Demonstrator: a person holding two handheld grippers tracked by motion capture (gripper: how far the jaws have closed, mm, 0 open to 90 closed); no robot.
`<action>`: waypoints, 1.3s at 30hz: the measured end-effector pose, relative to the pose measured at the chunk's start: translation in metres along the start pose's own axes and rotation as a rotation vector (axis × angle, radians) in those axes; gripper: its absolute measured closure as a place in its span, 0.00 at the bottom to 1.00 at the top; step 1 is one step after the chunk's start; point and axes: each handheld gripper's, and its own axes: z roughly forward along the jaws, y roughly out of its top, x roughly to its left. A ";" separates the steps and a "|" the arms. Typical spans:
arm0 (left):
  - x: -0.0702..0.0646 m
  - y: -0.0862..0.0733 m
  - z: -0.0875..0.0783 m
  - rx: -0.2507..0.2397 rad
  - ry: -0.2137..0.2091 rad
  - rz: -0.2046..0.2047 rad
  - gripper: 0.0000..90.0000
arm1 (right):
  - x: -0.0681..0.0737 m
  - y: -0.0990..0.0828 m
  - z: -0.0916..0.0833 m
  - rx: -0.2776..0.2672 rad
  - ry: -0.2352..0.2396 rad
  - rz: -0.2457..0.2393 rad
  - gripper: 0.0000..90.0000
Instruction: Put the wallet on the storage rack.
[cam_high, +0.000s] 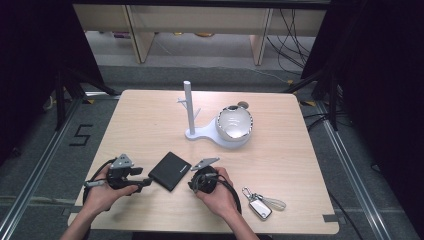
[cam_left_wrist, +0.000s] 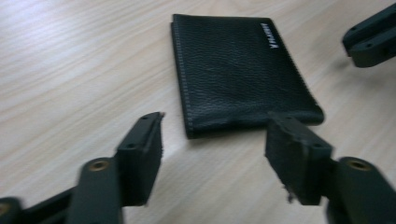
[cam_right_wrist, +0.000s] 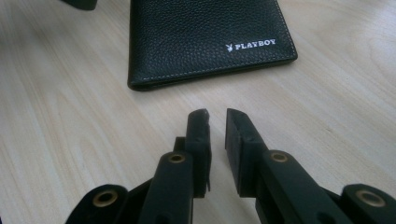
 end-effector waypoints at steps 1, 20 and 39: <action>-0.001 0.001 0.001 0.007 -0.009 0.007 0.35 | 0.001 0.000 0.000 0.002 0.002 0.009 0.89; 0.002 0.015 0.031 0.090 -0.074 -0.031 0.27 | 0.002 0.000 0.003 0.007 0.028 0.017 0.85; 0.008 0.023 0.037 0.183 -0.101 -0.051 0.31 | 0.003 0.001 0.007 0.021 0.040 0.019 0.84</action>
